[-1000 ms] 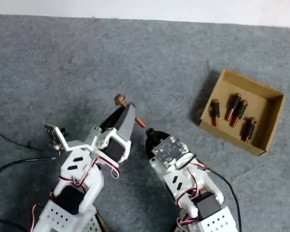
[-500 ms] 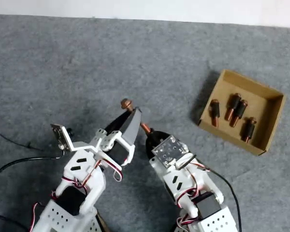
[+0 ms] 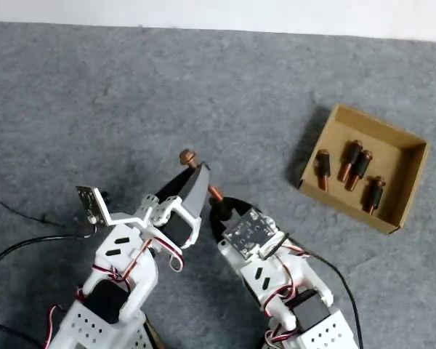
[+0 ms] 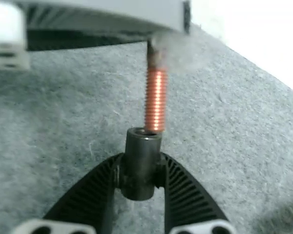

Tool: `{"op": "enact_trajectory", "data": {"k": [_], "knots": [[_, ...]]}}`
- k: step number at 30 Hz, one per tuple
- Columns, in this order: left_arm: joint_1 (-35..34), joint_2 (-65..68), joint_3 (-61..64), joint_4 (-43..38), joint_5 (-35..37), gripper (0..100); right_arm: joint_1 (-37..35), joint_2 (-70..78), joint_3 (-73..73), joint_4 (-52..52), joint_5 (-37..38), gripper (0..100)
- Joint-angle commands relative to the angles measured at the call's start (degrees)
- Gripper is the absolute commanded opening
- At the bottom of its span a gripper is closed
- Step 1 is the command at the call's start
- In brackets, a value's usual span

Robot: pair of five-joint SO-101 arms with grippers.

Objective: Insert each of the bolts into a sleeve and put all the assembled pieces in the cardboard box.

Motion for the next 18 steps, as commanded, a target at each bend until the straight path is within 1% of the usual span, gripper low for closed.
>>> {"op": "enact_trajectory", "data": {"k": [1,9,15,18], "knots": [[-0.66,-0.13,1.19,-0.26,-0.53,1,-0.66,-0.75,5.14,-1.71,0.70,0.4],[-0.84,-0.13,1.19,3.43,-0.62,1,-0.66,-0.75,5.05,-1.71,0.70,0.4],[-5.93,-0.13,1.19,4.13,-0.62,1,-0.66,-0.75,3.21,-1.71,0.70,0.4],[-5.76,-0.04,1.19,5.63,-0.53,1,-0.66,-0.75,3.21,-1.71,0.70,0.4]]}}
